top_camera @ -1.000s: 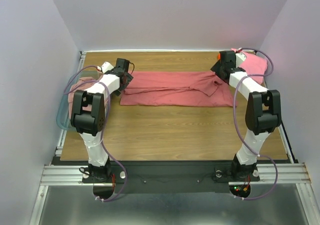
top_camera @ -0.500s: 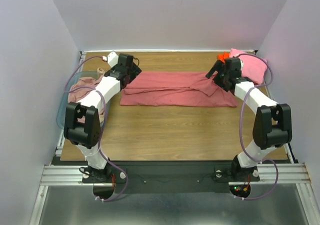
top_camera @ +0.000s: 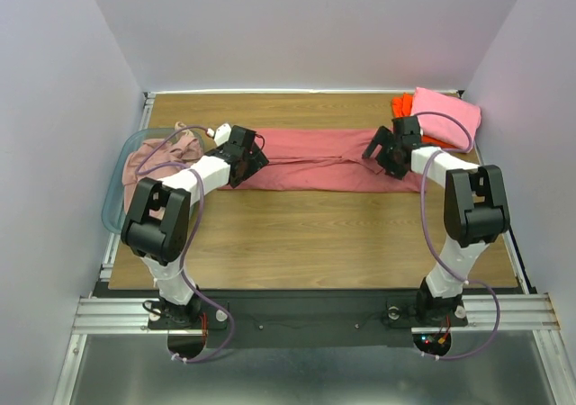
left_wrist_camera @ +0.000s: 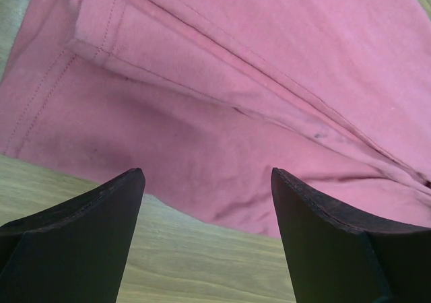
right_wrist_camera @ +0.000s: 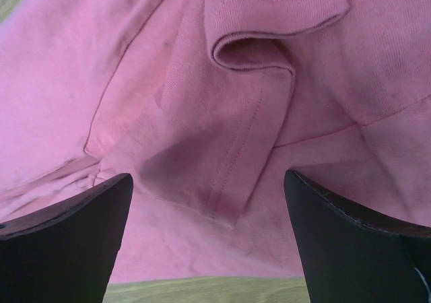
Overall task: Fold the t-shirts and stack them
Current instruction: Fold the tshirt
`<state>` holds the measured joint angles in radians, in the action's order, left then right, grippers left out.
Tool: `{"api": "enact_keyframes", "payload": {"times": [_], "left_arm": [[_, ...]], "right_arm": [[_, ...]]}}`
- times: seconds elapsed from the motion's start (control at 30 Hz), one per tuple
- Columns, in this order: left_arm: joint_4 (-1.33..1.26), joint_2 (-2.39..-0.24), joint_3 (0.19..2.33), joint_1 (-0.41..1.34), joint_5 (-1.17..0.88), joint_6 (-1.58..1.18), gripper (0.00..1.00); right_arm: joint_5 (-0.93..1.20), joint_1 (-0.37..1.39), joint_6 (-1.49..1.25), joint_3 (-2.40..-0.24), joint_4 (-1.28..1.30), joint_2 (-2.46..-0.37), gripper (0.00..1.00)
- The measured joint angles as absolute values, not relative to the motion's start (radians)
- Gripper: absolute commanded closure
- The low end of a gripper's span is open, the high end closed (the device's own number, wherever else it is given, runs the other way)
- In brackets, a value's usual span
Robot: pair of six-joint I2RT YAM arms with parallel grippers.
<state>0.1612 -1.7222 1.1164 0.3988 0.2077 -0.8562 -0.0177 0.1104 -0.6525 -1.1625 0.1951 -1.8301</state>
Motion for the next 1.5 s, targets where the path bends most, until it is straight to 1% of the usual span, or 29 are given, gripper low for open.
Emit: {"api": "enact_keyframes", "payload": {"times": [0.17, 0.47, 0.67, 0.8, 0.9, 1.0, 1.13, 1.23, 1.3, 1.37, 1.5], "left_arm": [[0.142, -1.748, 1.112, 0.397, 0.208, -0.856, 0.12], [0.088, -1.791, 1.079, 0.356, 0.202, -0.857, 0.12], [0.045, -1.779, 1.051, 0.324, 0.196, -0.856, 0.12], [0.032, -1.772, 1.038, 0.322, 0.199, -0.853, 0.12], [0.018, -1.768, 1.026, 0.320, 0.199, -0.853, 0.12], [0.008, -1.763, 1.017, 0.319, 0.199, -0.852, 0.12], [-0.011, -1.753, 0.999, 0.318, 0.200, -0.848, 0.12], [-0.022, -1.748, 0.989, 0.318, 0.200, -0.845, 0.12], [-0.023, -1.747, 0.987, 0.318, 0.200, -0.841, 0.12], [-0.031, -1.743, 0.979, 0.318, 0.200, -0.838, 0.12], [-0.036, -1.739, 0.973, 0.318, 0.200, -0.832, 0.12]], "right_arm": [[-0.015, 0.110, -0.650, -1.205, 0.197, -1.853, 0.00], [0.043, 0.113, -0.650, -1.393, 0.195, -1.998, 0.00], [0.078, 0.130, -0.652, -1.629, 0.201, -2.159, 0.00], [0.091, 0.139, -0.643, -1.749, 0.200, -2.213, 0.00], [0.096, 0.145, -0.604, -1.791, 0.194, -2.212, 0.00], [0.095, 0.146, -0.553, -1.774, 0.192, -2.185, 0.00], [0.062, 0.146, -0.489, -1.574, 0.192, -2.036, 0.00], [0.011, 0.146, -0.461, -1.402, 0.200, -1.868, 0.00], [-0.012, 0.146, -0.455, -1.342, 0.196, -1.805, 0.00], [-0.031, 0.146, -0.452, -1.305, 0.194, -1.777, 0.00], [-0.056, 0.146, -0.450, -1.273, 0.197, -1.805, 0.00]]}}
